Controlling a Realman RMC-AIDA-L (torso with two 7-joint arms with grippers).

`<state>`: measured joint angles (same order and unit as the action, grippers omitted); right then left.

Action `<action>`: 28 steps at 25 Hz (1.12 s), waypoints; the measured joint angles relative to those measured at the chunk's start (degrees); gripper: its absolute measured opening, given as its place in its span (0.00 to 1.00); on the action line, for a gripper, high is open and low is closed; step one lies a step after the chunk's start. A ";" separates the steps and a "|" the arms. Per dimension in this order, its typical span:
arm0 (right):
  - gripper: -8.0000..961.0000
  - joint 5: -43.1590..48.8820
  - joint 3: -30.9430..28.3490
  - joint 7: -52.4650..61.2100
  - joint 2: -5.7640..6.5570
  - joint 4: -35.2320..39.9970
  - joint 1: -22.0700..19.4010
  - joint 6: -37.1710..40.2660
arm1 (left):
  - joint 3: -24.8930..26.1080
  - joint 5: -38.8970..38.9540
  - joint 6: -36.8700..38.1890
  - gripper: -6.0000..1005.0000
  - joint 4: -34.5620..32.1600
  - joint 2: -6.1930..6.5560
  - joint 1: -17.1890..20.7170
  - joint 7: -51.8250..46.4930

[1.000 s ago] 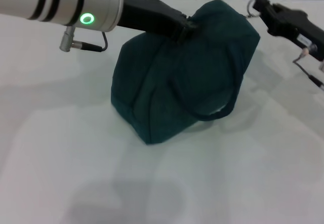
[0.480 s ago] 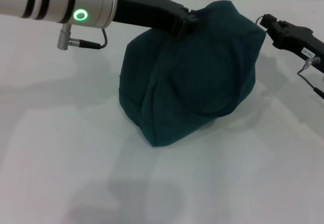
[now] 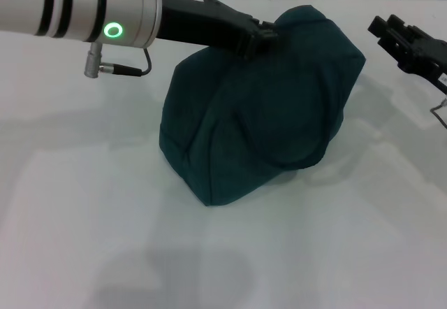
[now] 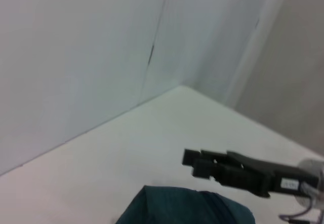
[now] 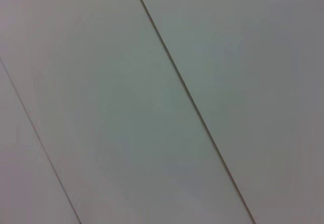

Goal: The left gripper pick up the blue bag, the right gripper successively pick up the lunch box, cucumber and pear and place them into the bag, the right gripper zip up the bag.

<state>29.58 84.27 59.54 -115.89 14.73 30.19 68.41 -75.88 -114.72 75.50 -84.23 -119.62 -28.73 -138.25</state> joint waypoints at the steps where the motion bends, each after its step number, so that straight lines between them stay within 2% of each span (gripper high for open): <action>1: 0.30 0.00 0.00 -0.06 0.04 0.07 -0.31 0.27 | 0.48 0.79 -0.09 0.07 0.48 0.02 0.11 0.21; 5: 0.44 0.00 0.01 -0.50 0.17 0.15 -1.53 1.65 | 2.42 5.34 0.04 0.19 0.99 0.09 1.54 3.22; 8: 0.59 0.00 -0.52 -2.07 0.30 0.16 -2.81 4.52 | 4.07 9.70 0.46 0.29 0.89 0.14 3.59 7.06; 10: 0.69 0.02 -1.19 -3.97 0.39 0.16 -3.95 8.22 | 5.69 13.62 0.98 0.35 0.90 0.09 6.11 11.87; 12: 0.74 0.31 -1.38 -5.35 0.75 0.22 -4.96 12.42 | 6.99 17.82 2.04 0.41 1.37 0.09 9.51 18.87; 14: 0.80 1.79 -1.13 -7.12 1.59 0.25 -5.91 17.03 | 7.99 21.09 3.79 0.65 2.31 0.12 12.86 25.32; 17: 0.88 8.22 -0.91 -11.17 3.43 0.26 -7.64 25.59 | 11.09 23.35 8.66 0.69 5.98 0.14 17.59 34.81; 19: 0.91 12.35 -0.97 -13.47 4.16 0.30 -8.72 30.05 | 13.66 23.85 12.10 0.72 9.80 0.15 19.63 40.53; 21: 0.91 16.57 -1.07 -14.87 4.35 0.33 -9.95 32.72 | 16.07 23.86 15.17 0.75 14.49 0.19 20.95 45.69; 24: 0.91 21.19 -1.06 -16.40 4.17 0.14 -11.29 33.34 | 18.76 23.31 18.80 0.80 23.65 0.27 22.61 55.43; 28: 0.91 25.60 -1.02 -18.35 2.71 -0.60 -12.77 29.54 | 20.99 18.87 18.74 0.81 33.45 0.26 23.22 64.85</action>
<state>55.18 83.25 41.19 -113.17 14.14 17.42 97.95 -54.89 -95.85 94.24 -50.77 -119.36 -5.51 -73.40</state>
